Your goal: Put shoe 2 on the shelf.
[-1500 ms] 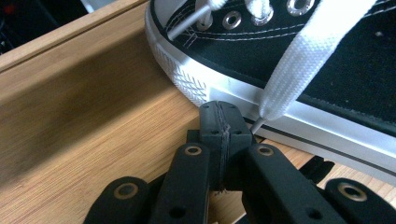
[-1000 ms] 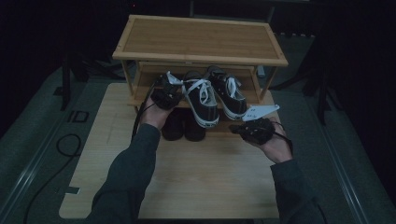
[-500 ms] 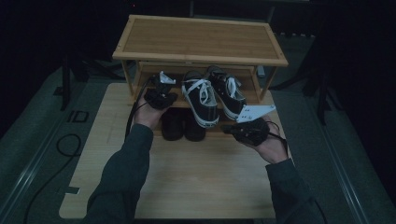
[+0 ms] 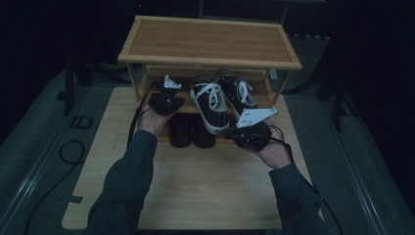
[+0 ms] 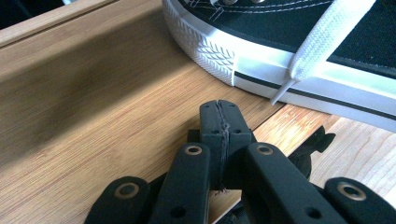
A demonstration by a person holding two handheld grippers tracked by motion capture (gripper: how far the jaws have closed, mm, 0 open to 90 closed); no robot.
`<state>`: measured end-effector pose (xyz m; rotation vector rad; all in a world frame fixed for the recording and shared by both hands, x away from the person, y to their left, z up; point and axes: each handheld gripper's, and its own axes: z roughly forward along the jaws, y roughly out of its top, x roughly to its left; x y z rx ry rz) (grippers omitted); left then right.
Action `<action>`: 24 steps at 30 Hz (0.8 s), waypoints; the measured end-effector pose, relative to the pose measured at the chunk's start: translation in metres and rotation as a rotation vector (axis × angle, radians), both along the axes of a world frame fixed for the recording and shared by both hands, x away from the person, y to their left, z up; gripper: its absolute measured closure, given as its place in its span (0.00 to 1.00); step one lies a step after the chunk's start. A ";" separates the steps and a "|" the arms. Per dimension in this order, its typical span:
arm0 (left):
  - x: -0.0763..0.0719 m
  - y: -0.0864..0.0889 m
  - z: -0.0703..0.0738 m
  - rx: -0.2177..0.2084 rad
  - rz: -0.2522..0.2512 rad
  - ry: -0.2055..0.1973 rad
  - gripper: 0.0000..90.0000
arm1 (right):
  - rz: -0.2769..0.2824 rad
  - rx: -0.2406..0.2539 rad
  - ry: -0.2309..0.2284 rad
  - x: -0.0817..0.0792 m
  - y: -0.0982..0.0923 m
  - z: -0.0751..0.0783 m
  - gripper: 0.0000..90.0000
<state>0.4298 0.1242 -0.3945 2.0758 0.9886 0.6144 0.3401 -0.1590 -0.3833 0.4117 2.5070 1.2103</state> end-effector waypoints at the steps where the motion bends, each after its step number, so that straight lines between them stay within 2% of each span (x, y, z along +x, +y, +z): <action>1: 0.000 0.000 0.000 0.002 0.000 -0.002 1.00 | 0.001 0.001 0.000 0.000 0.000 0.000 1.00; 17: -0.001 -0.003 -0.001 0.018 0.003 -0.015 1.00 | 0.022 0.022 0.013 0.003 0.005 -0.001 1.00; 24: -0.002 -0.004 -0.001 0.021 0.008 -0.018 1.00 | 0.023 0.015 0.001 0.002 0.007 -0.001 1.00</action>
